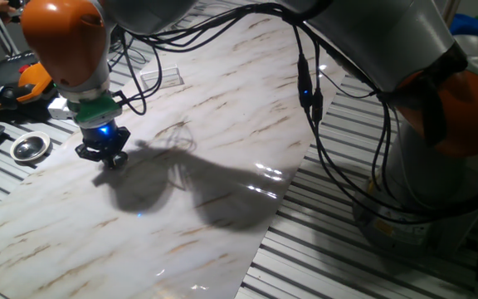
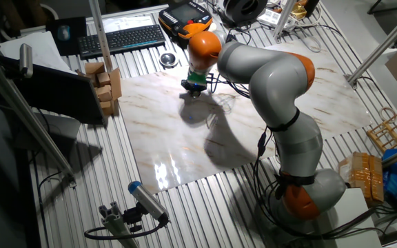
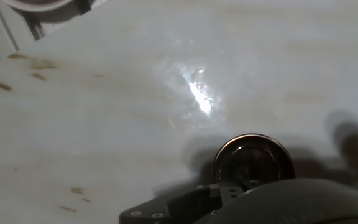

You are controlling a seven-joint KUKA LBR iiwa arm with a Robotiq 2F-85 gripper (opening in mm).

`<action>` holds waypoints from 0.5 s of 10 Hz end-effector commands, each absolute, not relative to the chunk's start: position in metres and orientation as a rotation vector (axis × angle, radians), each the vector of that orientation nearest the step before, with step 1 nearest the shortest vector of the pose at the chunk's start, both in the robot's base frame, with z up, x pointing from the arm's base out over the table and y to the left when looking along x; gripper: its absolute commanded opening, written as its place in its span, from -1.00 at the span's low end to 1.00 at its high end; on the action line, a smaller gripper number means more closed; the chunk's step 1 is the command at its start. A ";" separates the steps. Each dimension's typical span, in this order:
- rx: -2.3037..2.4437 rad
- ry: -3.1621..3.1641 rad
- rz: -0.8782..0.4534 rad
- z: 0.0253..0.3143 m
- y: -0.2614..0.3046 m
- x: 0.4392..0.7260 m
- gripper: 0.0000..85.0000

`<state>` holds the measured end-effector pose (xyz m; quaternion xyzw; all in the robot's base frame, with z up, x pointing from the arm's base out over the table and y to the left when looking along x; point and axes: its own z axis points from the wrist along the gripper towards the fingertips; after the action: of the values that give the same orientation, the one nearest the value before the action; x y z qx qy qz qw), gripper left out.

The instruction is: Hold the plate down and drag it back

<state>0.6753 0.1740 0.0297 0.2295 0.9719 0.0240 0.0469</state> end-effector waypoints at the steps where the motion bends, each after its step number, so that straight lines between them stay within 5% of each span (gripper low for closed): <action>1: 0.702 2.962 0.071 0.030 0.176 0.675 -1.00; 5: 0.724 2.948 0.054 0.033 0.183 0.675 -1.00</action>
<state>0.6751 0.1835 0.0331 0.2380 0.9696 0.0180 0.0531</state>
